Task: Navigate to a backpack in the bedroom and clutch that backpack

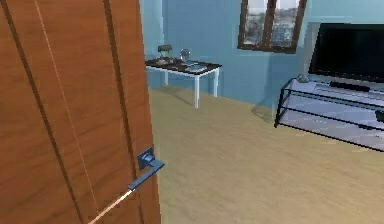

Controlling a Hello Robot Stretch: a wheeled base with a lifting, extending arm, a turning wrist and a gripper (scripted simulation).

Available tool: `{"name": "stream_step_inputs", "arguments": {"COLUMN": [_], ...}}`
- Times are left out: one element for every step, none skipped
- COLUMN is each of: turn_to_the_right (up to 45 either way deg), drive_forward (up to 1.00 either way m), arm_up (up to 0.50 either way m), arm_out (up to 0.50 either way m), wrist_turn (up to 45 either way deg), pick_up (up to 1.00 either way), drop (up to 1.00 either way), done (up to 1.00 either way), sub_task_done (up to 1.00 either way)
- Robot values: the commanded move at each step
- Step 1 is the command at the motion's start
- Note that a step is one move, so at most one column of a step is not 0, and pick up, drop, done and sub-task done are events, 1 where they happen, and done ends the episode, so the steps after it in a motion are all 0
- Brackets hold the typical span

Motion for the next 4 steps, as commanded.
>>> {"name": "stream_step_inputs", "arguments": {"turn_to_the_right": [24.0,0.0,-45.0,-45.0], "drive_forward": [0.00,0.15,0.00,0.00], "arm_up": [0.00,0.00,0.00,0.00], "arm_out": [0.00,0.00,0.00,0.00], "wrist_turn": [0.0,0.0,0.0,0.0], "pick_up": [0.00,0.00,0.00,0.00], "drop": [0.00,0.00,0.00,0.00], "done": [0.00,0.00,0.00,0.00], "sub_task_done": [0.00,0.00,0.00,0.00]}}
